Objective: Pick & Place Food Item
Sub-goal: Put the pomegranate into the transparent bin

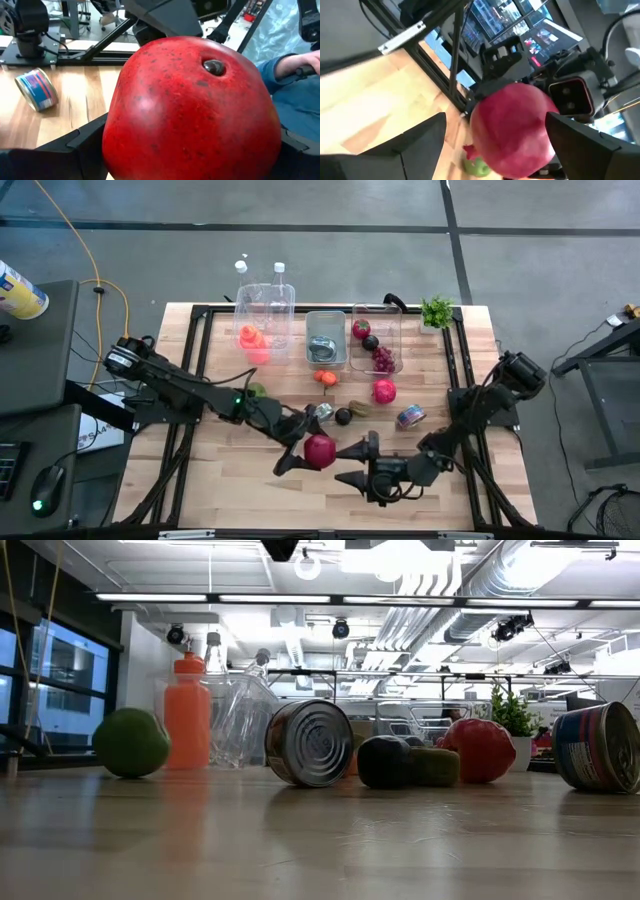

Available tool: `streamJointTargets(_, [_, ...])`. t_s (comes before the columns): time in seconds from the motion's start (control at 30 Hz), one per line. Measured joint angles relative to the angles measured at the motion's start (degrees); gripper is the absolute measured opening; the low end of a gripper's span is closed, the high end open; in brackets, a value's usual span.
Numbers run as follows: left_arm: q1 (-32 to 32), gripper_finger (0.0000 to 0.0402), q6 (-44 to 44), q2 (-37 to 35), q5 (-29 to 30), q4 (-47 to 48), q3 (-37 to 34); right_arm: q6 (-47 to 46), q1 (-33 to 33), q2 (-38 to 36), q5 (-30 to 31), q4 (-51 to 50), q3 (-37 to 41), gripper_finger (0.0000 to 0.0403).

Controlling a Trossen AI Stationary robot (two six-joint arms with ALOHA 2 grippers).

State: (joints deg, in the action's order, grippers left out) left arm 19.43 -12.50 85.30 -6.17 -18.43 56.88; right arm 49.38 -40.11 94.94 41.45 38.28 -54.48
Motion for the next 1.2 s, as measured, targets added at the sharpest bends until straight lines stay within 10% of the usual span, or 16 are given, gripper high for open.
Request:
streamJointTargets(0.77, [-1.8,0.0343,-2.1,0.0,-3.5,1.0,-0.1,8.9,6.1,0.0,-5.8,-0.1,0.0,0.0331])
streamJointTargets(1.2, [-1.8,0.0343,-0.2,0.0,-3.1,1.7,-0.2,-8.5,8.7,-0.1,-4.5,-4.4,-0.1,0.0331])
